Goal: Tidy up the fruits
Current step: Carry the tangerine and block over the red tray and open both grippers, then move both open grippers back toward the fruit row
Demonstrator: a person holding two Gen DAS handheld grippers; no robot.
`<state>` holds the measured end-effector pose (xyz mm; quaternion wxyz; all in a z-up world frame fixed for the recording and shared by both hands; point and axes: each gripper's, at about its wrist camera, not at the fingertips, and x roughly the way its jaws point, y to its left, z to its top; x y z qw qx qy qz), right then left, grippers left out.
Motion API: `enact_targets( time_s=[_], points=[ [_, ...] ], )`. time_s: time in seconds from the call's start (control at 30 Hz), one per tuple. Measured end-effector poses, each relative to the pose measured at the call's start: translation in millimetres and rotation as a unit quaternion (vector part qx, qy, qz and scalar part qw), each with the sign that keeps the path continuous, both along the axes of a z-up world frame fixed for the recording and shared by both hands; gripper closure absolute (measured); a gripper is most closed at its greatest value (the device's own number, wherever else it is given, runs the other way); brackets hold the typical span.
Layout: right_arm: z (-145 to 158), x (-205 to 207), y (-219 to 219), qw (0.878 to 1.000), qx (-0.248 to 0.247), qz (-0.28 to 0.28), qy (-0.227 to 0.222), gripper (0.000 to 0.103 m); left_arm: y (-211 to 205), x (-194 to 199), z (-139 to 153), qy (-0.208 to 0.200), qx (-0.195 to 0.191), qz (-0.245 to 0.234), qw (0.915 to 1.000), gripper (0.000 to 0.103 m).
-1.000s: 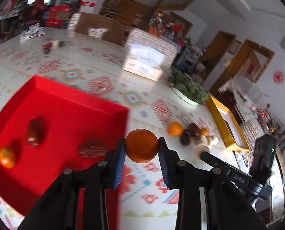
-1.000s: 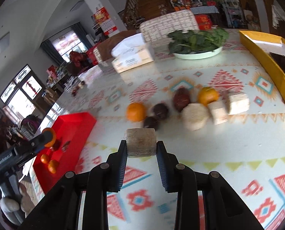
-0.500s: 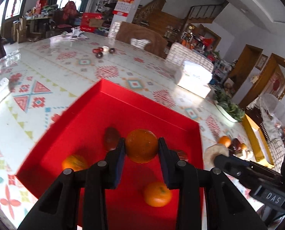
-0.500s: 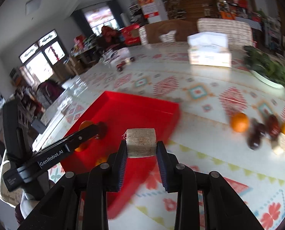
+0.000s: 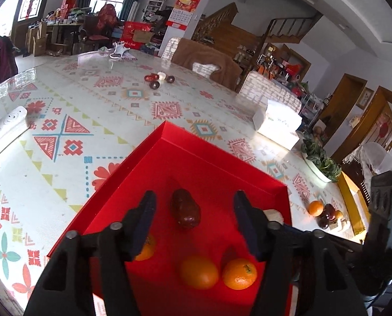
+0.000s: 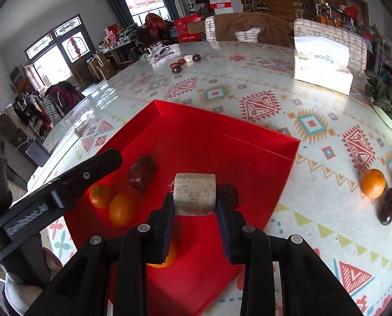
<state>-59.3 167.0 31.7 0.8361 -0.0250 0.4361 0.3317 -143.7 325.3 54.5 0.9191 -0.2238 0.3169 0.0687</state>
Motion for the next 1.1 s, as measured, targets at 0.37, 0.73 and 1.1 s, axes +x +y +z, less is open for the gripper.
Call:
enact_targets(
  time_s=[0.37, 0.73, 1.1],
  points=[
    [23.0, -13.8, -28.3, 0.999, 0.038, -0.016, -0.022, 0.050, -22.8, -19.8, 31.7, -0.024, 0.016, -0.006, 0.9996, 0.029],
    [39.7, -10.8, -136.0, 0.984, 0.153, -0.091, 0.015, 0.045, -93.7, -37.0, 61.2, -0.050, 0.050, -0.067, 0.9952, 0.027],
    [35.9, -18.5, -220.7, 0.967, 0.210, -0.142, 0.023, 0.043, -158.6, -36.6, 66.7, -0.055, 0.079, -0.122, 0.9879, 0.027]
  ],
)
